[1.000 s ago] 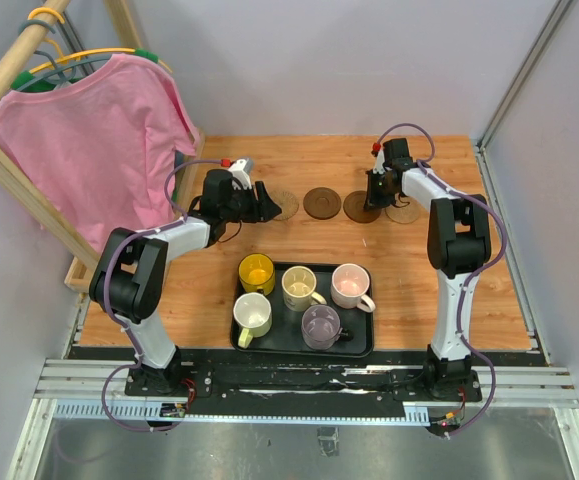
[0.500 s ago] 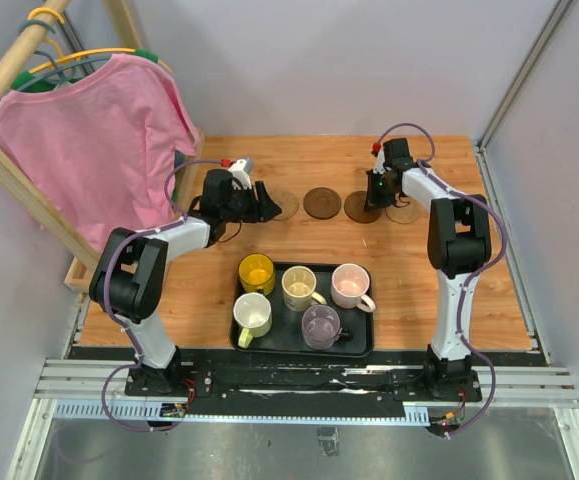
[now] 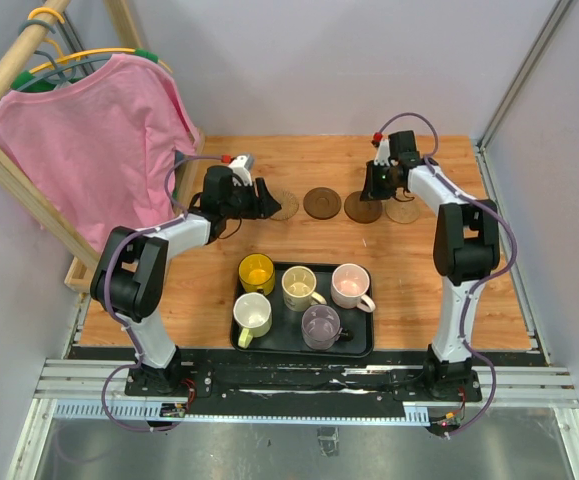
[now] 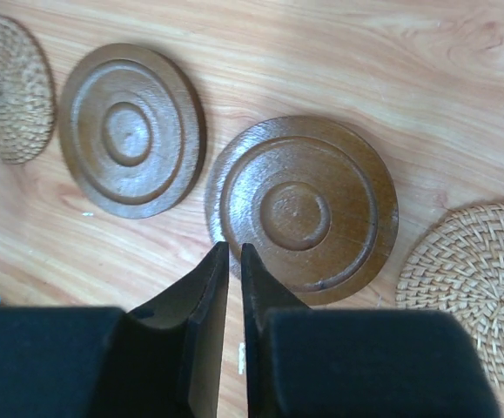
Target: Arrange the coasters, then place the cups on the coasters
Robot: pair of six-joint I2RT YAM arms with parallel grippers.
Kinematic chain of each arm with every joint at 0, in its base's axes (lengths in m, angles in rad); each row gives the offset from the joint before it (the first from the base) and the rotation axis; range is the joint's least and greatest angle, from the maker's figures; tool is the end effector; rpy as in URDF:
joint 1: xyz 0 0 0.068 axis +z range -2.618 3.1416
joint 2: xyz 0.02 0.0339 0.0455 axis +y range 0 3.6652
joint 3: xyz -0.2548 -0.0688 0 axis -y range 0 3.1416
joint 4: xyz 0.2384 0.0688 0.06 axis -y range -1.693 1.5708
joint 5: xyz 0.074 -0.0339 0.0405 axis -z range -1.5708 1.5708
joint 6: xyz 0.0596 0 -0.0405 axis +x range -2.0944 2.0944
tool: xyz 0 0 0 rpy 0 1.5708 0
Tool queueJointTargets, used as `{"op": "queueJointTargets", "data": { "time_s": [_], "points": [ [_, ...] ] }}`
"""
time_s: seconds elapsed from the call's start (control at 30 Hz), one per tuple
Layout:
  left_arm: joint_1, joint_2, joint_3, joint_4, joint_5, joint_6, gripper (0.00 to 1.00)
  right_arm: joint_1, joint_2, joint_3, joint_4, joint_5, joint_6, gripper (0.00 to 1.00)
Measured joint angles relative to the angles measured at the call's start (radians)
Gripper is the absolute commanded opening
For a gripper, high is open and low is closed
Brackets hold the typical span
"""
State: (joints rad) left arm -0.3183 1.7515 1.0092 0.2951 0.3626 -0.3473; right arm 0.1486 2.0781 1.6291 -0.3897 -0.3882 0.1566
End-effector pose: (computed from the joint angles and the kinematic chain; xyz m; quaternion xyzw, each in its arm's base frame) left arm 0.3723 -0.1449 0.1911 0.0840 0.8337 -0.3154 0.4454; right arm 0.4624 0.0920 0.1907 -0.0654 0.9165 0.2314 0.3197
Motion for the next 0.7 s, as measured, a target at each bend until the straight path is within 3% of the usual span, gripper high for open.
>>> {"op": "queueJointTargets", "data": {
  "time_s": [0.4, 0.57, 0.7],
  "points": [
    [0.008, -0.016, -0.055, 0.011, -0.039, 0.032, 0.58, 0.0, -0.229, -0.187, 0.064, -0.024, 0.016, 0.18],
    [0.014, -0.094, -0.156, 0.047, -0.054, 0.049, 0.67, -0.018, -0.344, -0.294, 0.11, -0.048, 0.06, 0.2],
    [0.014, -0.192, -0.21, 0.077, -0.078, 0.074, 0.72, -0.059, -0.465, -0.379, 0.143, -0.053, 0.102, 0.29]
  ]
}}
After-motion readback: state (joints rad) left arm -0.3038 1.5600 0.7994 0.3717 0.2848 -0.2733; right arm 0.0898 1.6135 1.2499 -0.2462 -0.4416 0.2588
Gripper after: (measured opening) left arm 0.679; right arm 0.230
